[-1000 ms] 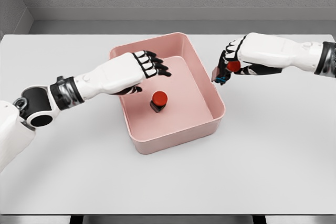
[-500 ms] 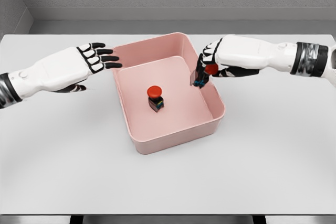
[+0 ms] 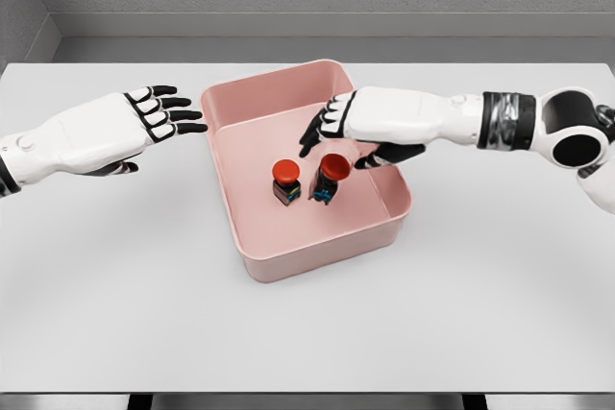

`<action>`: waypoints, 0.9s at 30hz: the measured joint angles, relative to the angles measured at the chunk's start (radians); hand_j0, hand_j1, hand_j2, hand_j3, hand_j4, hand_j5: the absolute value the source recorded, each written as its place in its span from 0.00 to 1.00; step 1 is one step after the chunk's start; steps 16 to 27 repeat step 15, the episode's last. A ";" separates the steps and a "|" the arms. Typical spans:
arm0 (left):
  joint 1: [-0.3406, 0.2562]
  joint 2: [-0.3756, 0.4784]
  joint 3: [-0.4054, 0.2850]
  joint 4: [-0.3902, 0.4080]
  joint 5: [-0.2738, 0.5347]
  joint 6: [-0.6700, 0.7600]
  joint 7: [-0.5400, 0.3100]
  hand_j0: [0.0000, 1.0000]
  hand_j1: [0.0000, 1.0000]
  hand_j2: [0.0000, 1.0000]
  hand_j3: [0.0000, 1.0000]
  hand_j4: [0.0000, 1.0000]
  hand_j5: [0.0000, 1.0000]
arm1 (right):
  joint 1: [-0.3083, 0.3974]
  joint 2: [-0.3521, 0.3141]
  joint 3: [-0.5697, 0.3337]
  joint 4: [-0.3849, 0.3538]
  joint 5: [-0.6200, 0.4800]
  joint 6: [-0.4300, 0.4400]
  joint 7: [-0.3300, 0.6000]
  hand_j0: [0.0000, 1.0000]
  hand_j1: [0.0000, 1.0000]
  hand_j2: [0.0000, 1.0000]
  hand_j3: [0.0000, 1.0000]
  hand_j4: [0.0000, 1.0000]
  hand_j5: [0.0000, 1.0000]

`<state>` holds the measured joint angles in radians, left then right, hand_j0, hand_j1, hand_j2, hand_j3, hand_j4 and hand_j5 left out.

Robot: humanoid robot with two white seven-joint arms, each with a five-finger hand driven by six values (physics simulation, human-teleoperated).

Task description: Put the industrial switch in the basket with both arms

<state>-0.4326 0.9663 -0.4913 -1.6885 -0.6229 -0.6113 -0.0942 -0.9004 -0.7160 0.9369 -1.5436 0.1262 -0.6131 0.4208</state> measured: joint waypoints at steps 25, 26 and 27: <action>0.051 0.011 0.050 0.000 0.002 0.000 0.001 1.00 1.00 1.00 1.00 1.00 1.00 | 0.060 -0.174 -0.145 0.054 -0.048 0.000 -0.015 1.00 1.00 1.00 1.00 1.00 1.00; 0.051 0.011 0.050 0.000 0.002 0.000 0.001 1.00 1.00 1.00 1.00 1.00 1.00 | 0.060 -0.174 -0.145 0.054 -0.048 0.000 -0.015 1.00 1.00 1.00 1.00 1.00 1.00; 0.051 0.011 0.050 0.000 0.002 0.000 0.001 1.00 1.00 1.00 1.00 1.00 1.00 | 0.060 -0.174 -0.145 0.054 -0.048 0.000 -0.015 1.00 1.00 1.00 1.00 1.00 1.00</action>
